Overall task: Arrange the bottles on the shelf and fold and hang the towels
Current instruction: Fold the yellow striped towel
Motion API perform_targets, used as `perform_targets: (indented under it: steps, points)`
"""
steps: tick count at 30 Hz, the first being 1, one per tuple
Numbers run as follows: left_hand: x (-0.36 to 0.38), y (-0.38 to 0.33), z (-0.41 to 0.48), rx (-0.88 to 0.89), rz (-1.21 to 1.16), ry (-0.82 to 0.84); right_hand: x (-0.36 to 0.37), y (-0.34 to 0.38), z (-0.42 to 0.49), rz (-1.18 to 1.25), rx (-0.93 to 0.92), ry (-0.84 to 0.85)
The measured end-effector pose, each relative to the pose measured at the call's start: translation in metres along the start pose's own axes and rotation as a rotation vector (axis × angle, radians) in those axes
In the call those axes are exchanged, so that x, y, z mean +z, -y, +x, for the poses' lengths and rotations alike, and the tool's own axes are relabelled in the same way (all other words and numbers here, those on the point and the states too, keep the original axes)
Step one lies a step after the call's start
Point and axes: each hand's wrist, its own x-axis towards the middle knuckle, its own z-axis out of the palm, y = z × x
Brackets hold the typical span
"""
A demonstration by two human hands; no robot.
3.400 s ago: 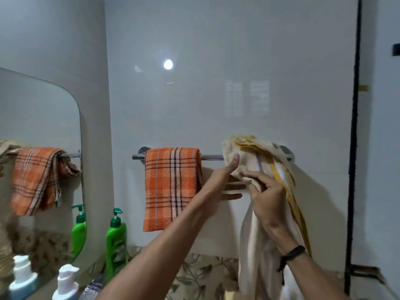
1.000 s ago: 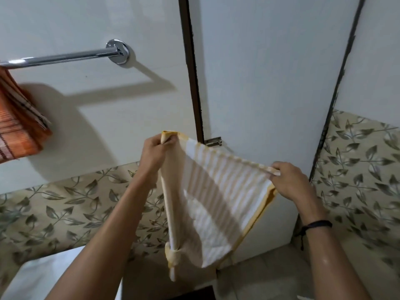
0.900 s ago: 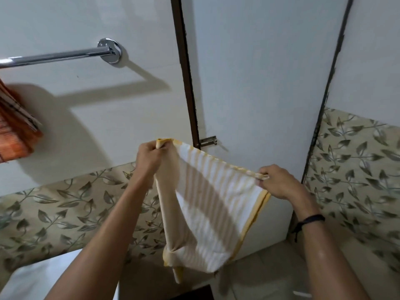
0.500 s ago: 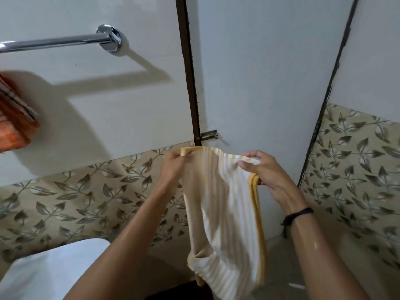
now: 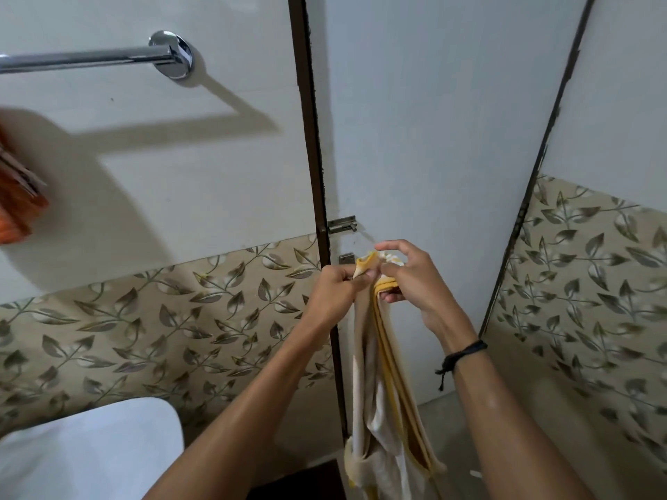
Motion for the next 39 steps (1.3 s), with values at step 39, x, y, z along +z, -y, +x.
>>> perform_targets:
  steps: [39]
  points:
    - [0.041,0.223,-0.065,-0.384,0.026,0.308,-0.058,0.087,0.019,-0.323,-0.876,0.1]
